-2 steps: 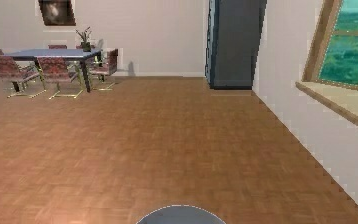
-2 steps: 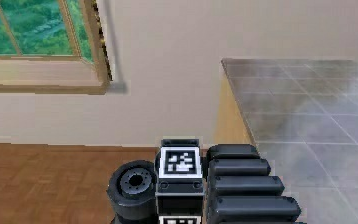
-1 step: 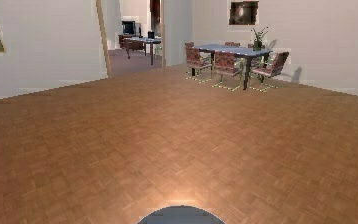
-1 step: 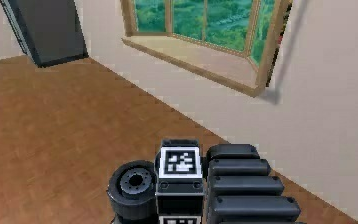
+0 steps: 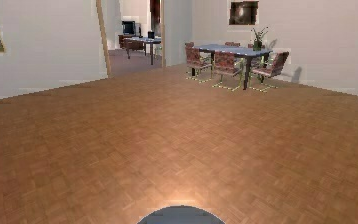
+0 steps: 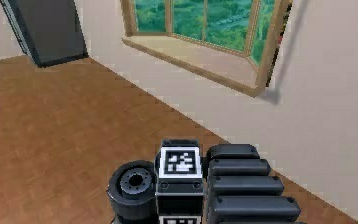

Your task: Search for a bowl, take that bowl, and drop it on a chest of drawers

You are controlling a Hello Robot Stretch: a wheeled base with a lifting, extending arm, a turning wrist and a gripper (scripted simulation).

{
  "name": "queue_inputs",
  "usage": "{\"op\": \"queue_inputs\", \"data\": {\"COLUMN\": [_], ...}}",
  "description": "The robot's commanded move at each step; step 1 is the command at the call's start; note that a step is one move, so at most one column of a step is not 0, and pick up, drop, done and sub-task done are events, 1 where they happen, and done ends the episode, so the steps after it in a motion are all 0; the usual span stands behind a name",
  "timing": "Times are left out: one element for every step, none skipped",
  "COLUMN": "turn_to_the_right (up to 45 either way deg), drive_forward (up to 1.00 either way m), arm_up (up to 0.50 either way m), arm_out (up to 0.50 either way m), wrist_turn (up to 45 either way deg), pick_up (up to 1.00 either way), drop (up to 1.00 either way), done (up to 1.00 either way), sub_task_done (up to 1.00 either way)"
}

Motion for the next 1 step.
{"op": "queue_inputs", "data": {"turn_to_the_right": [-45.0], "drive_forward": [0.0], "arm_up": [0.0], "arm_out": [0.0], "wrist_turn": [0.0], "pick_up": [0.0], "drop": [0.0], "done": [0.0], "sub_task_done": [0.0]}}
